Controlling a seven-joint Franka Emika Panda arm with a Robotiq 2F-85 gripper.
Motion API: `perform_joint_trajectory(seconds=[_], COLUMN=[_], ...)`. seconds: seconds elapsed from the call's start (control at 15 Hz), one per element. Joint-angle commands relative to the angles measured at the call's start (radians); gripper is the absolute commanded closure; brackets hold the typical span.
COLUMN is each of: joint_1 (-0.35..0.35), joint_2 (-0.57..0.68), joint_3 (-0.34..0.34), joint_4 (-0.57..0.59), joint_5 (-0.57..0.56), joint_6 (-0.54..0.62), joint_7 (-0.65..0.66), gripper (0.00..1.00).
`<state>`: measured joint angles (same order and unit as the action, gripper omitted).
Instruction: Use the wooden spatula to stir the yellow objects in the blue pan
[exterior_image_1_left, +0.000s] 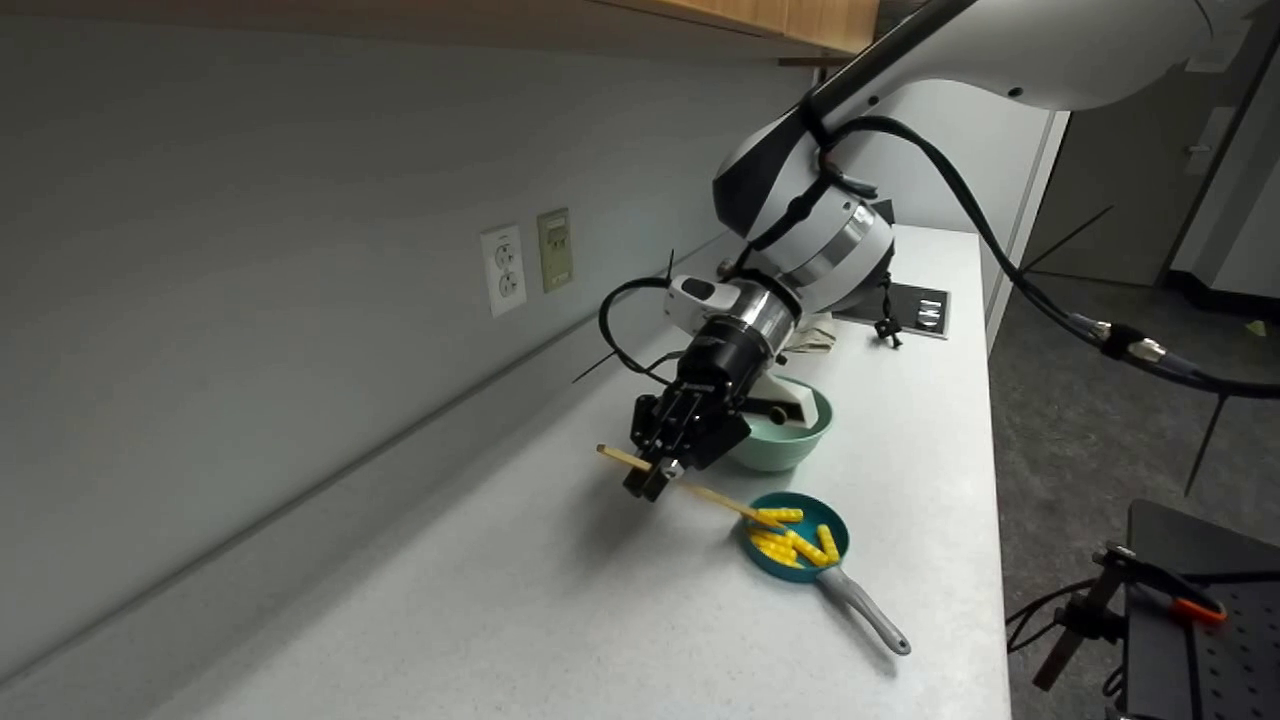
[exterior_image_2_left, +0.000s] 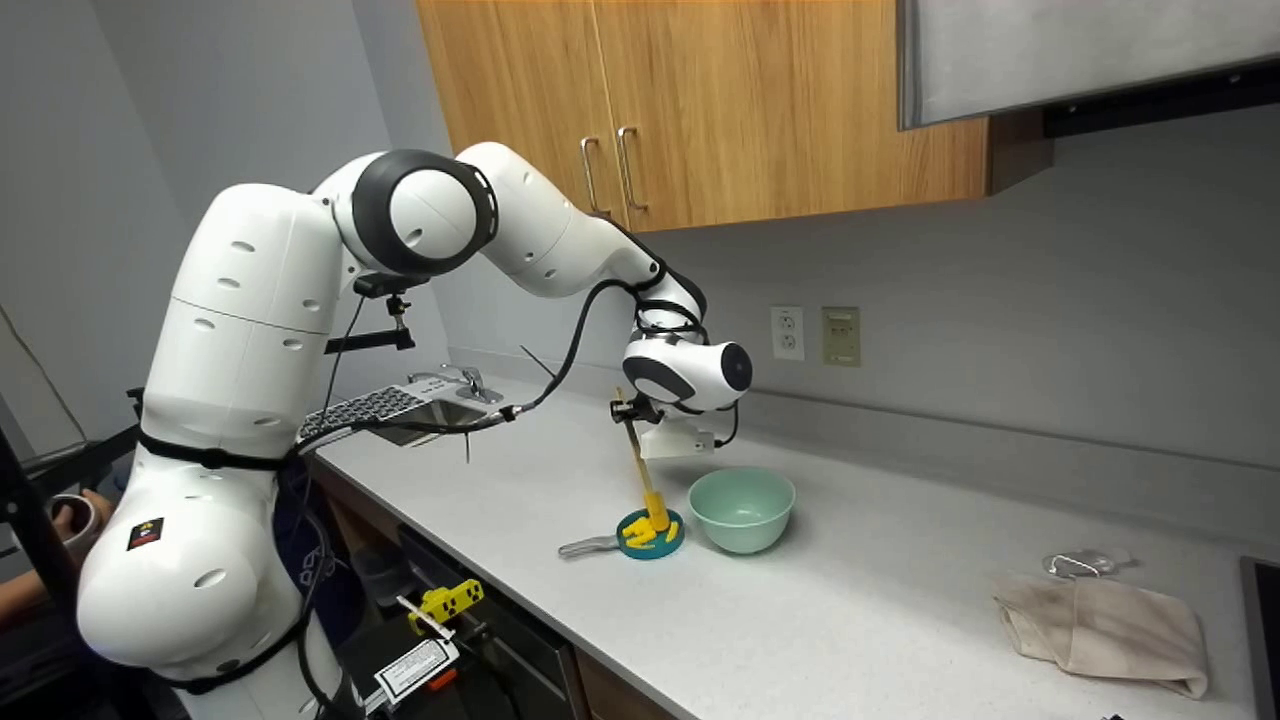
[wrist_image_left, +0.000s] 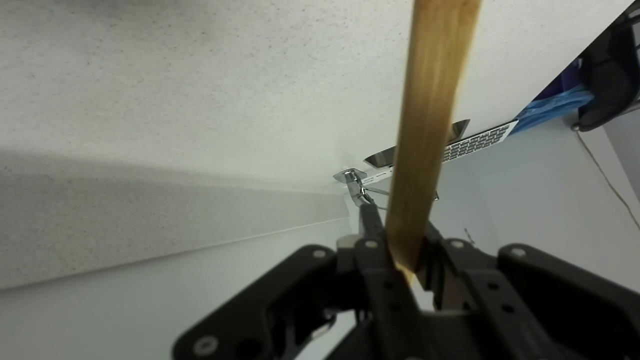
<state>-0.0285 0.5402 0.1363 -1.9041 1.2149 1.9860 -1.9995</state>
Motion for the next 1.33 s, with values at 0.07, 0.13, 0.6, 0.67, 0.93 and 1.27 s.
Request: perform_joint_trajectory(seconds=[0.07, 0.13, 0.6, 0.67, 0.93, 1.27], joint_1=[0.024, 0.026, 0.043, 0.046, 0.063, 0.084], joint_2=[-0.022, -0.024, -0.032, -0.033, -0.036, -0.050], joint_3=[-0.037, -0.041, -0.046, -0.043, -0.034, -0.031], joint_4=[-0.017, -0.020, -0.045, -0.046, -0.039, -0.034], joint_5=[0.004, 0.000, -0.021, -0.019, -0.012, -0.013], joint_6=[0.028, 0.033, 0.051, 0.048, 0.042, 0.047], joint_7=[-0.016, -0.013, 0.014, 0.016, 0.019, 0.025], gripper=[0.96, 0.96, 0.96, 0.96, 0.96, 0.96])
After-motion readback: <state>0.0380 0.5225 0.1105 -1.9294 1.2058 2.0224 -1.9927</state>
